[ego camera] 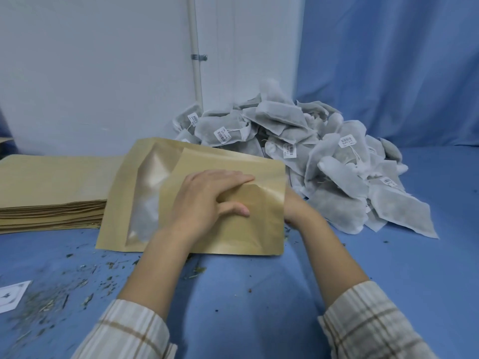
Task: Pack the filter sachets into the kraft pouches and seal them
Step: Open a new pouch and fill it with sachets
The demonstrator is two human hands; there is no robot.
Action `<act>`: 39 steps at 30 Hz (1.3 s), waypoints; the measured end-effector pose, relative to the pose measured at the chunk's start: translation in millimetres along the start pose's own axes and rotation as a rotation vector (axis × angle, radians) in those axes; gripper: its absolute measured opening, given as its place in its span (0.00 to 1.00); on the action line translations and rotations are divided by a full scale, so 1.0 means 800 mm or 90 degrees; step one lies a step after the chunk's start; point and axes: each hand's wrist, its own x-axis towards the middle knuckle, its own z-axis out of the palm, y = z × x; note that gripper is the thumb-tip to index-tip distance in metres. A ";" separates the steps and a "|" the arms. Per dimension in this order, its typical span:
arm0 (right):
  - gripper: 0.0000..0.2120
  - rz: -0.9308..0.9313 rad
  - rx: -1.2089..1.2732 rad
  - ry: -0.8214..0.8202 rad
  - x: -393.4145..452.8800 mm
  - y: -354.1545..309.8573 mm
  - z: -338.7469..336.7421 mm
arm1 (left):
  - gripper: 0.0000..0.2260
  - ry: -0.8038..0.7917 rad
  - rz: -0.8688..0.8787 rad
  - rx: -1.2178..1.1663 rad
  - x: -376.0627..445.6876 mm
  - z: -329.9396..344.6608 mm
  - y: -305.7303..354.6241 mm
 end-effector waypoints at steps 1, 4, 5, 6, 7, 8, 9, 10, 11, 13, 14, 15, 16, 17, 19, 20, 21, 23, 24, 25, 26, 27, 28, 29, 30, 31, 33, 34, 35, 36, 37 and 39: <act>0.08 -0.021 -0.033 0.027 -0.002 -0.003 -0.007 | 0.25 0.009 -0.001 0.022 -0.001 0.000 -0.002; 0.11 -0.021 -0.273 0.279 0.004 0.007 -0.036 | 0.26 0.028 -0.018 0.061 -0.003 0.002 -0.004; 0.11 -0.009 -0.368 0.409 0.005 0.014 -0.042 | 0.26 0.027 -0.025 0.071 -0.003 0.003 -0.006; 0.10 0.007 -0.437 0.533 0.006 0.022 -0.047 | 0.26 0.024 -0.029 0.084 -0.004 0.005 -0.007; 0.09 0.038 -0.476 0.617 0.007 0.029 -0.050 | 0.25 0.021 -0.031 0.099 -0.005 0.006 -0.008; 0.10 0.079 -0.500 0.636 0.008 0.037 -0.051 | 0.25 0.019 -0.030 0.111 -0.005 0.008 -0.009; 0.13 0.123 -0.531 0.604 0.009 0.045 -0.052 | 0.25 0.016 -0.030 0.118 -0.006 0.008 -0.010; 0.17 0.163 -0.567 0.551 0.010 0.053 -0.055 | 0.25 0.014 -0.030 0.120 -0.006 0.009 -0.010; 0.21 0.205 -0.589 0.496 0.011 0.058 -0.057 | 0.25 0.015 -0.030 0.120 -0.006 0.009 -0.009; 0.31 0.263 -0.592 0.434 0.012 0.062 -0.060 | 0.25 0.019 -0.030 0.117 -0.005 0.008 -0.009; 0.32 0.247 -0.569 0.448 0.012 0.060 -0.059 | 0.25 0.023 -0.030 0.118 -0.005 0.007 -0.009; 0.29 0.193 -0.539 0.496 0.012 0.058 -0.055 | 0.25 0.028 -0.030 0.118 -0.004 0.006 -0.009; 0.25 0.116 -0.498 0.572 0.011 0.053 -0.052 | 0.25 0.034 -0.031 0.116 -0.004 0.005 -0.009; 0.20 0.041 -0.437 0.661 0.010 0.046 -0.049 | 0.25 0.039 -0.033 0.111 -0.004 0.003 -0.009; 0.14 -0.038 -0.220 0.801 0.009 0.031 -0.046 | 0.26 0.052 -0.035 0.098 -0.002 -0.001 -0.008; 0.12 -0.061 -0.061 0.831 0.009 0.024 -0.050 | 0.27 0.060 -0.033 0.092 -0.001 -0.004 -0.009; 0.10 -0.077 0.087 0.825 0.006 0.017 -0.055 | 0.27 0.069 -0.032 0.085 0.000 -0.007 -0.008; 0.06 -0.086 0.234 0.690 0.003 0.015 -0.061 | 0.28 0.088 -0.036 0.066 0.002 -0.012 -0.008; 0.05 -0.080 0.243 0.567 0.002 0.015 -0.057 | 0.28 0.093 -0.035 0.060 0.002 -0.014 -0.007; 0.05 -0.076 0.247 0.449 0.000 0.014 -0.052 | 0.28 0.095 -0.033 0.056 0.003 -0.016 -0.007; 0.06 -0.077 0.252 0.341 -0.004 0.009 -0.047 | 0.28 0.096 -0.032 0.053 0.003 -0.016 -0.005; 0.07 -0.085 0.235 0.263 0.000 0.010 -0.038 | 0.28 0.096 -0.028 0.046 0.003 -0.017 -0.003; 0.09 -0.095 0.194 0.207 -0.006 -0.001 -0.034 | 0.28 0.094 -0.019 0.032 0.003 -0.016 0.001; 0.10 -0.091 0.119 0.176 -0.009 -0.008 -0.021 | 0.27 0.086 -0.005 0.012 0.004 -0.014 0.006; 0.11 -0.069 0.061 0.168 -0.013 -0.017 0.005 | 0.27 0.070 0.012 -0.011 0.004 -0.012 0.010; 0.14 0.010 -0.016 0.165 -0.011 -0.019 0.022 | 0.27 0.048 0.027 -0.032 0.004 -0.010 0.014; 0.28 0.142 -0.106 0.259 -0.025 -0.041 0.051 | 0.26 0.012 0.045 -0.055 0.003 -0.006 0.016; 0.28 0.193 -0.214 0.324 -0.019 -0.039 0.055 | 0.25 0.008 0.049 -0.056 0.002 -0.005 0.014; 0.21 0.249 -0.109 0.199 -0.020 -0.034 0.041 | 0.25 0.013 0.047 -0.055 0.002 -0.006 0.011; 0.14 0.224 -0.046 -0.003 -0.031 -0.020 0.013 | 0.24 0.024 0.041 -0.053 0.002 -0.008 0.009; 0.09 0.126 0.028 -0.012 -0.024 -0.008 0.014 | 0.24 0.039 0.034 -0.048 0.002 -0.010 0.007; 0.10 -0.025 0.181 0.015 -0.009 -0.004 -0.019 | 0.25 0.068 0.017 -0.027 0.003 -0.014 0.006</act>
